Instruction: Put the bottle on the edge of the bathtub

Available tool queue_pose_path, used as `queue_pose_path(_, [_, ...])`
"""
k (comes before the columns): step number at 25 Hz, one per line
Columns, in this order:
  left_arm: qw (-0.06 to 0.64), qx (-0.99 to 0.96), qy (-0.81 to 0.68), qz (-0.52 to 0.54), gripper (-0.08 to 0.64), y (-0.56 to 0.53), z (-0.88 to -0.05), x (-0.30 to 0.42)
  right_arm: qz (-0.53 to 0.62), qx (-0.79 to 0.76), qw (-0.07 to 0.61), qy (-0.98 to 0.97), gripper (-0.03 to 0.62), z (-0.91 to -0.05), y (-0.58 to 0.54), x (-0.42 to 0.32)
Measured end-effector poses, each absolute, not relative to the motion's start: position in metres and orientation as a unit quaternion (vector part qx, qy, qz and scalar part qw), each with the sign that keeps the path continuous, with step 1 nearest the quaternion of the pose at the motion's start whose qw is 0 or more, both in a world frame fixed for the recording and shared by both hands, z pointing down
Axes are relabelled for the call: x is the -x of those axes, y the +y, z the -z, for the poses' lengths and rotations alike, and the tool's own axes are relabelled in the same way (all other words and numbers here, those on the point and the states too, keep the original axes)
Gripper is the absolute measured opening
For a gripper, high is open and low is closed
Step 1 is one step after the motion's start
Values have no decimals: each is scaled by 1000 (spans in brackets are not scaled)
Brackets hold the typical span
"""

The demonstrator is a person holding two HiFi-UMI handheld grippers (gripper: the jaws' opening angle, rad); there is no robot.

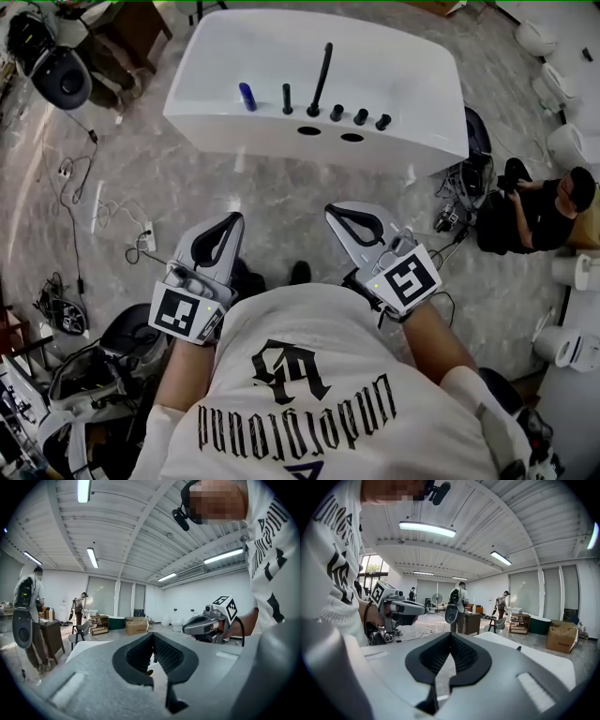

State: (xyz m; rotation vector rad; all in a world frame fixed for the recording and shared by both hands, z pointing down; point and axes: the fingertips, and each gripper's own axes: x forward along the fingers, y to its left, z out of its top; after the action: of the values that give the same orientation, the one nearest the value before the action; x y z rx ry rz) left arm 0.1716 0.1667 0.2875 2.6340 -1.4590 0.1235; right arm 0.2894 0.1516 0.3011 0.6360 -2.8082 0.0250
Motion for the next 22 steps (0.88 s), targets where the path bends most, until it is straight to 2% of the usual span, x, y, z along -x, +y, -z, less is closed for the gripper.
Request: queue_pose_path(22, [63,-859,-507,-44,8,204,-287,-147,9,-181,120,-976,2,-297,183,-261])
